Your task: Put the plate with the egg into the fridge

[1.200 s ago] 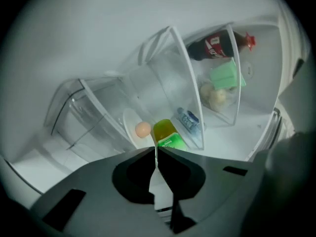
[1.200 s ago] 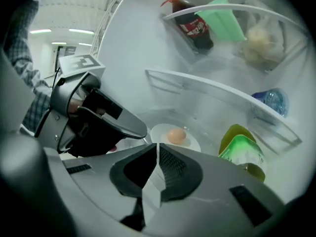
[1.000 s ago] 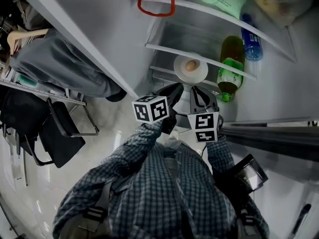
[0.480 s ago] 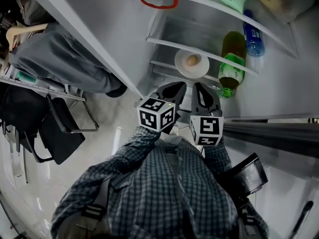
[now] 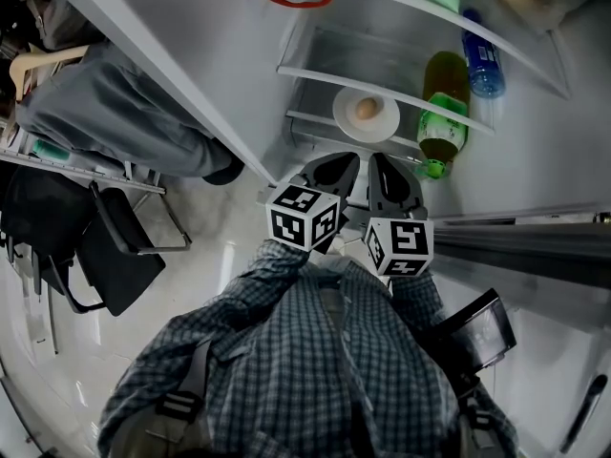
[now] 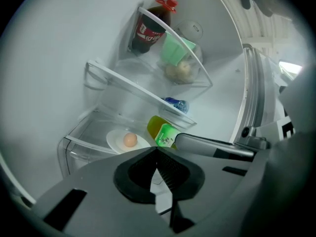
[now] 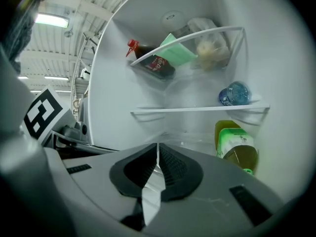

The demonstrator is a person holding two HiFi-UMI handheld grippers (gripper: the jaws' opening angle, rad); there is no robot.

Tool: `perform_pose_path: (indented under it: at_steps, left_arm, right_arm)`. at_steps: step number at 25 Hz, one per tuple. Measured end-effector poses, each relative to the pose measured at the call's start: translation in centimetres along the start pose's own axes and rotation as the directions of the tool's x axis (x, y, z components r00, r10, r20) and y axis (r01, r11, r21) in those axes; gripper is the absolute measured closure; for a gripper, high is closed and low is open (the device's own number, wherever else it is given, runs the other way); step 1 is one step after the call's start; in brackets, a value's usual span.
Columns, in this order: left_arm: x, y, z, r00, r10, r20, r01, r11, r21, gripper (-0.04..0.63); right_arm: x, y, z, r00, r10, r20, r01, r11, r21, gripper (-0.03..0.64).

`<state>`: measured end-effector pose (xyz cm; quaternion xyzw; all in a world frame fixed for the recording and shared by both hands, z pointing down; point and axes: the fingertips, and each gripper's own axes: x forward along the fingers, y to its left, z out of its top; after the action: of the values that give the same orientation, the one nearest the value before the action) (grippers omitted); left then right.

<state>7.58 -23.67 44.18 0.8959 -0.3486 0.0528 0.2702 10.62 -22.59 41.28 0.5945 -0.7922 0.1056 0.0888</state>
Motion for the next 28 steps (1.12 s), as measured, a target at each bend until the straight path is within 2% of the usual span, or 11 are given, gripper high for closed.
perform_pose_path:
  at_steps: [8, 28]
  left_arm:
    - [0.04, -0.44, -0.22, 1.0, -0.009, -0.002, 0.009, 1.0, 0.001, 0.588]
    - [0.12, -0.71, -0.55, 1.0, -0.002, -0.005, 0.002, 1.0, 0.008, 0.588]
  right_arm:
    - [-0.22, -0.18, -0.02, 1.0, 0.008, 0.018, -0.008, 0.999, -0.037, 0.611]
    - [-0.53, -0.16, -0.31, 1.0, 0.007, 0.012, -0.007, 1.0, -0.008, 0.611]
